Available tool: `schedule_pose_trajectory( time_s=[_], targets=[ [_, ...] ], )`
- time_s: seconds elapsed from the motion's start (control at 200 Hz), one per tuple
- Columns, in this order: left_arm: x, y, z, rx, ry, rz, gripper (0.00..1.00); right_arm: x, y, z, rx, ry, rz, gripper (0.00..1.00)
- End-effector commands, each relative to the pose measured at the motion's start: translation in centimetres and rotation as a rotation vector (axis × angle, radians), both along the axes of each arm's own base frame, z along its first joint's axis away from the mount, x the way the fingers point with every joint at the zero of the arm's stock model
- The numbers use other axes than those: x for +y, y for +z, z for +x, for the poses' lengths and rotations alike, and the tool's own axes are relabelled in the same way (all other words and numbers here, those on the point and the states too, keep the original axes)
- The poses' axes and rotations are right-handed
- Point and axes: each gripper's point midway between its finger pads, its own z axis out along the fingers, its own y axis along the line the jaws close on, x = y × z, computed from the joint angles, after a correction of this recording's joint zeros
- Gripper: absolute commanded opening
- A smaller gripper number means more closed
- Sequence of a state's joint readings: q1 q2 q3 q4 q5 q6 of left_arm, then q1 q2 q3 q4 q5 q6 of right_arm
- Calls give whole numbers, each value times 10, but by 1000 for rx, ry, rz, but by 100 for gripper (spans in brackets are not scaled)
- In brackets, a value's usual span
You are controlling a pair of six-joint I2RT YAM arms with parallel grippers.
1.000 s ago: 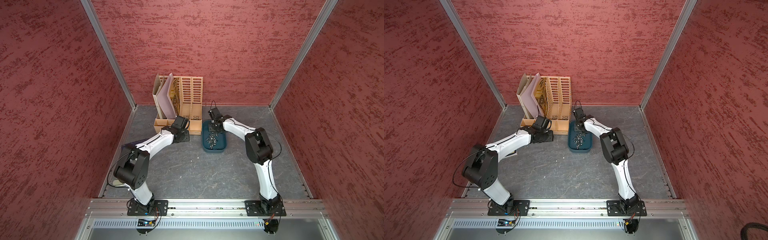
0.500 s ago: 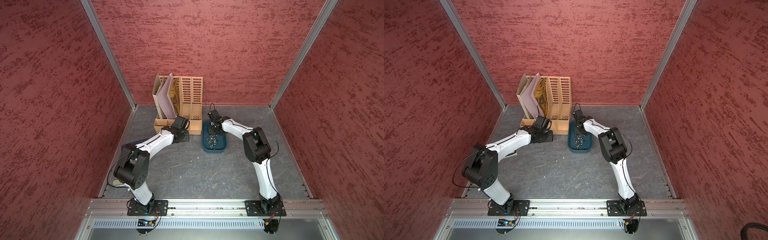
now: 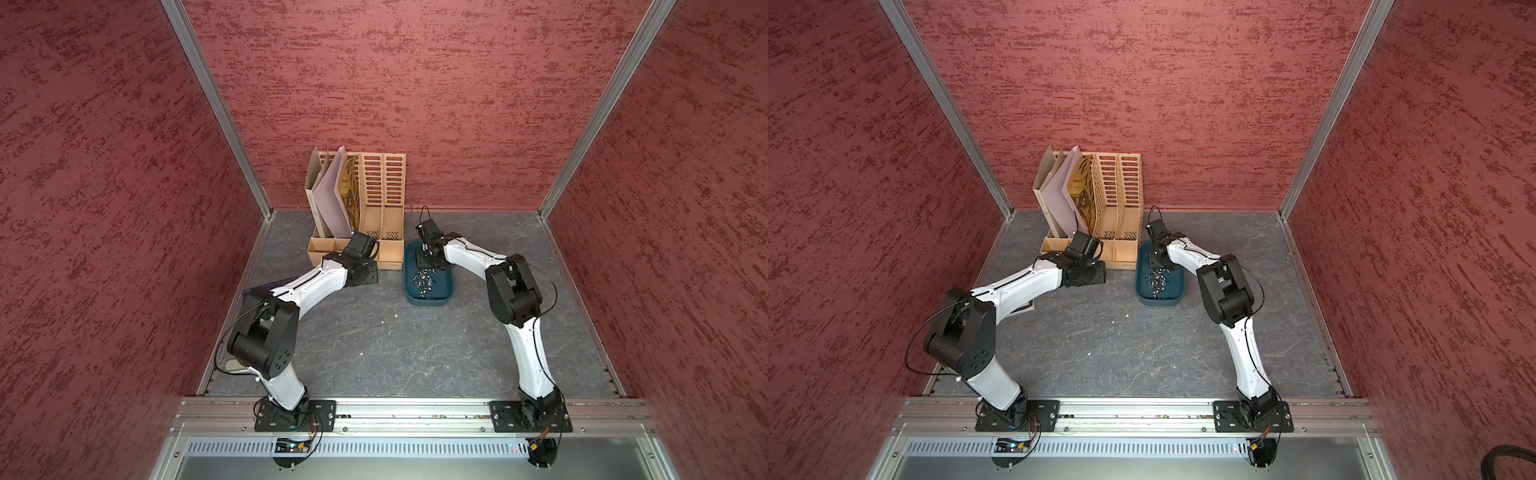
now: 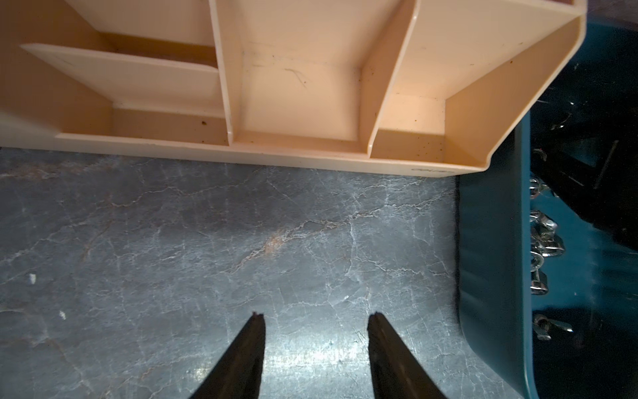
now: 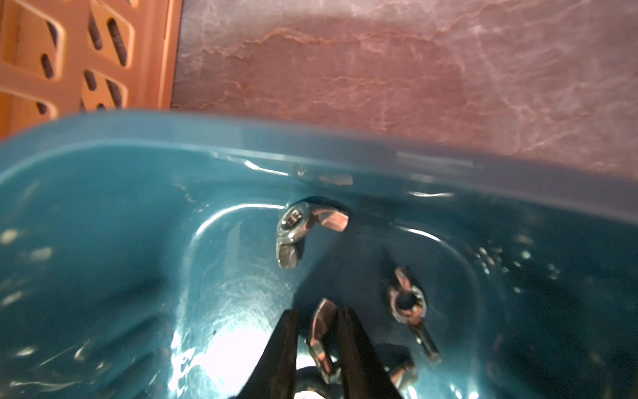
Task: Take out the wing nut from the storage box
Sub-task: Pick up the wing nut from the storage box.
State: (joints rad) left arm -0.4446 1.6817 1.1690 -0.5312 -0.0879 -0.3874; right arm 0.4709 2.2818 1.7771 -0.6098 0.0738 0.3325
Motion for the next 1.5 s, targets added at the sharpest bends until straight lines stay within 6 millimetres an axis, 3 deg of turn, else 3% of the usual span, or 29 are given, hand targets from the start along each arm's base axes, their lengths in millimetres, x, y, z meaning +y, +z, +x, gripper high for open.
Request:
schedule_pose_trajectory(
  time_s=[0.0,0.501,0.892,1.197,1.343,1.493],
  targets=[
    [-2,17,4,-40,1,-4,52,-4,2,-2,0,-7,-7,20],
    [1,18,4,-44,5,-2,52,-5,7,-4,-3,-10,-1,2],
    [1,21,4,-52,5,-2,52,2,51,0,-76,1,67,0],
    [0,23,5,-56,5,-5,52,2,73,-1,-107,5,81,0],
    [-1,26,6,-61,1,-6,52,-6,98,-1,-150,-10,92,0],
    [-2,29,7,-66,-4,-5,52,-31,122,-1,-188,-51,103,0]
  ],
)
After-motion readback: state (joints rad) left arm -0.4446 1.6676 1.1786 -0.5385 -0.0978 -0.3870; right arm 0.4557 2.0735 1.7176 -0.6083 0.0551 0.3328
